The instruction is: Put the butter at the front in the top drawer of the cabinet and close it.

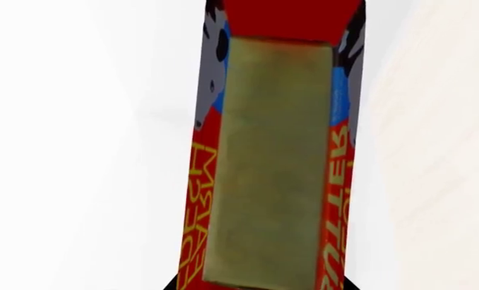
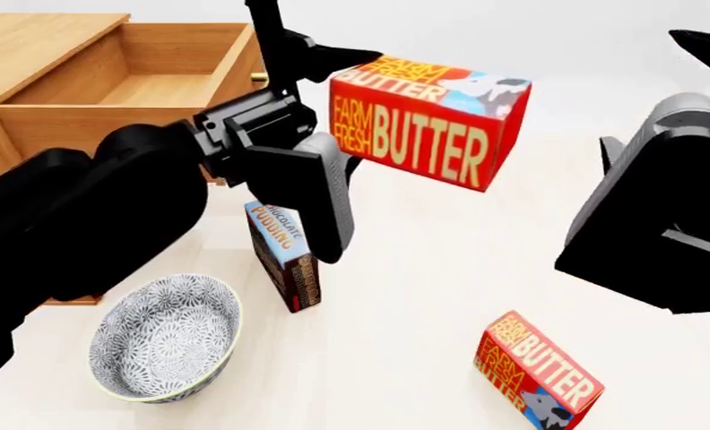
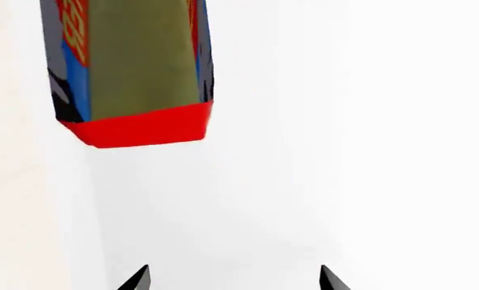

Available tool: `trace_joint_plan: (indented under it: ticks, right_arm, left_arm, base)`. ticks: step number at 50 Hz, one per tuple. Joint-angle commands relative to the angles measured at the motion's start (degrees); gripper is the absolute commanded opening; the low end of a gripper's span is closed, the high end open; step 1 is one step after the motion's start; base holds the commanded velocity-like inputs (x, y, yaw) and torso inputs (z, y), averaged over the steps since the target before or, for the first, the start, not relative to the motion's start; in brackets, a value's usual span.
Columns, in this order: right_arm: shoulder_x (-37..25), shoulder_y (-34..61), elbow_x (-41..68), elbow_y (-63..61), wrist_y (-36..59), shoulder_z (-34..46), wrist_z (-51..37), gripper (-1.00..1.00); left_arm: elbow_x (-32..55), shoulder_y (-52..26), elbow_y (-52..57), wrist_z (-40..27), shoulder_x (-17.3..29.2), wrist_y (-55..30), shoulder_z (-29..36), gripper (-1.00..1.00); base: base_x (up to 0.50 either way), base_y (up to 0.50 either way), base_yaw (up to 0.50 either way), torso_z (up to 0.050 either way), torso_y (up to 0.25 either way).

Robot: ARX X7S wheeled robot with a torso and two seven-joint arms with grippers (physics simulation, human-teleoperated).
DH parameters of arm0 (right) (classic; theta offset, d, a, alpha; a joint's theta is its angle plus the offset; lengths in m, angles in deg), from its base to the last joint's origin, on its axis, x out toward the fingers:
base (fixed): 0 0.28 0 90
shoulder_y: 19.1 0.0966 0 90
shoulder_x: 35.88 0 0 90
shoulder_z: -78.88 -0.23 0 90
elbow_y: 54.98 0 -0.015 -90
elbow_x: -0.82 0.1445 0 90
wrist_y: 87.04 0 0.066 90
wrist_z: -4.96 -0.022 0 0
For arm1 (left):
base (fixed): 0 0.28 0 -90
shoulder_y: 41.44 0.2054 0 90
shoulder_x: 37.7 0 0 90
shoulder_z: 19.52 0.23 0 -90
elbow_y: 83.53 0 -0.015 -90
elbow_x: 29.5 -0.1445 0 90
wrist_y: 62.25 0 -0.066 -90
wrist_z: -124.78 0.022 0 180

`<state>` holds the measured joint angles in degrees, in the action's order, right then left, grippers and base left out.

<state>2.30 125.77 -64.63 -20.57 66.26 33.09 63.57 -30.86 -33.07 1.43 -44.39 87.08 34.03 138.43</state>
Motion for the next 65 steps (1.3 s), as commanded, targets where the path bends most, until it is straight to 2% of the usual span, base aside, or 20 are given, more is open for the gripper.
trace_joint_plan:
  ticks: [1, 11, 13, 20, 27, 33, 38, 41, 43, 46, 49, 56, 65]
  right_arm:
    - [-5.59, -2.66, -2.2, -0.48, 5.19, -6.11, -0.04, 1.0]
    - [6.04, 0.84, -4.43, -0.7, 11.44, -7.06, 2.91, 1.0]
    - [8.99, 1.29, -4.9, -0.64, 12.21, -6.35, 3.57, 1.0]
    - [15.4, 1.82, -4.91, -1.16, 13.76, -5.65, 4.72, 1.0]
    - [18.52, 0.36, -4.76, -2.03, 13.14, -4.95, 4.06, 1.0]
    - [19.64, 0.16, -4.3, -2.47, 12.55, -5.29, 3.92, 1.0]
    - [19.73, -0.89, -3.2, -2.8, 11.99, -6.55, 2.94, 1.0]
    - [19.96, -1.1, -2.82, -2.81, 11.74, -7.17, 2.74, 1.0]
    - [20.07, -1.44, -2.45, -2.89, 11.52, -7.64, 2.46, 1.0]
    - [20.23, -1.94, -1.94, -2.91, 11.42, -8.53, 2.16, 1.0]
    - [20.71, -2.12, -1.72, -2.7, 11.81, -9.46, 2.19, 1.0]
    - [23.01, -3.36, 2.2, -1.99, 12.46, -13.77, -0.34, 1.0]
    - [27.9, -6.88, 9.47, -0.47, 10.62, -21.27, -6.43, 1.0]
  left_arm:
    - [2.65, -1.39, 8.34, 1.09, 3.74, -8.43, -1.81, -1.0]
    - [16.63, -2.67, 26.61, 2.05, 7.49, -33.45, -7.42, -1.0]
    - [21.83, -3.39, 30.26, 1.89, 7.88, -38.91, -9.91, -1.0]
    - [33.07, -7.13, 35.19, -0.99, 7.66, -55.23, -15.81, -1.0]
    - [44.17, -11.63, 32.33, -7.85, 3.87, -75.54, -23.76, -1.0]
    - [51.22, -13.57, 24.54, -11.19, -0.32, -85.14, -32.35, -1.0]
    - [55.97, -14.89, 15.11, -17.66, -5.39, -95.28, -40.56, -1.0]
    - [68.09, -19.18, 2.53, -32.02, -5.54, -96.18, -38.47, -1.0]
    - [73.35, -21.73, -4.35, -39.19, -5.65, -96.12, -36.99, -1.0]
    - [77.95, -24.95, -11.45, -44.86, -5.57, -95.89, -34.57, -1.0]
    - [77.93, -27.23, -14.49, -44.55, -5.51, -95.28, -31.92, -1.0]
    - [71.24, -32.34, -22.99, -38.2, -6.63, -90.53, -25.93, -1.0]
    - [68.27, -31.9, -26.72, -35.65, -7.14, -85.62, -24.42, -1.0]
  base:
    - [0.0, 0.0, 0.0, 0.0, 0.0]
    - [0.0, 0.0, 0.0, 0.0, 0.001]
    - [0.0, 0.0, 0.0, 0.005, 0.0]
    - [0.0, 0.0, 0.0, 0.0, 0.001]
    - [0.0, 0.0, 0.0, 0.0, 0.0]
    - [0.0, 0.0, 0.0, 0.0, 0.002]
    - [0.0, 0.0, 0.0, 0.002, 0.0]
    - [0.0, 0.0, 0.0, 0.0, 0.003]
    - [0.0, 0.0, 0.0, 0.0, 0.0]
    - [0.0, 0.0, 0.0, 0.0, 0.0]
    - [0.0, 0.0, 0.0, 0.0, 0.003]
    - [0.0, 0.0, 0.0, 0.0, 0.001]
    - [0.0, 0.0, 0.0, 0.001, 0.001]
